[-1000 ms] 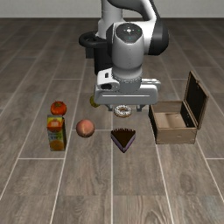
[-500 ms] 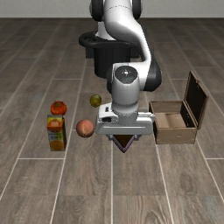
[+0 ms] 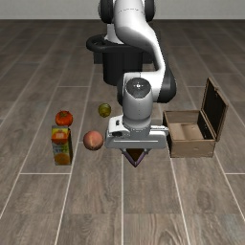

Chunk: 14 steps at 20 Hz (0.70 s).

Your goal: Pick up the cake and place it in the box

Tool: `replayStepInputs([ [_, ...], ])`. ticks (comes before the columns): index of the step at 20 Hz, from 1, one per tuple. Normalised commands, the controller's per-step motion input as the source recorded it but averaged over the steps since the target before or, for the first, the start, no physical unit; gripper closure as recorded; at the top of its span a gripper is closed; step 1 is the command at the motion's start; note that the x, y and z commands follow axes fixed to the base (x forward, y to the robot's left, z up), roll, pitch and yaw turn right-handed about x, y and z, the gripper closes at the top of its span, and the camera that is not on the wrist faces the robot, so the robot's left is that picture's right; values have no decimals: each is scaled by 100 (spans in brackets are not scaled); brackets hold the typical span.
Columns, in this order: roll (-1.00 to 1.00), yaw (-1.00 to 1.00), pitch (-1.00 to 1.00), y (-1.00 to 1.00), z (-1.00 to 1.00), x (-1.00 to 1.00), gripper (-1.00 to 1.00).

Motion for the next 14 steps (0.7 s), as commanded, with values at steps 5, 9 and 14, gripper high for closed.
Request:
replayStepInputs([
  [5, 0, 0, 0, 0, 0, 0, 100],
  [9, 0, 0, 0, 0, 25, 0, 100],
  [14, 0, 0, 0, 0, 100, 0, 100],
])
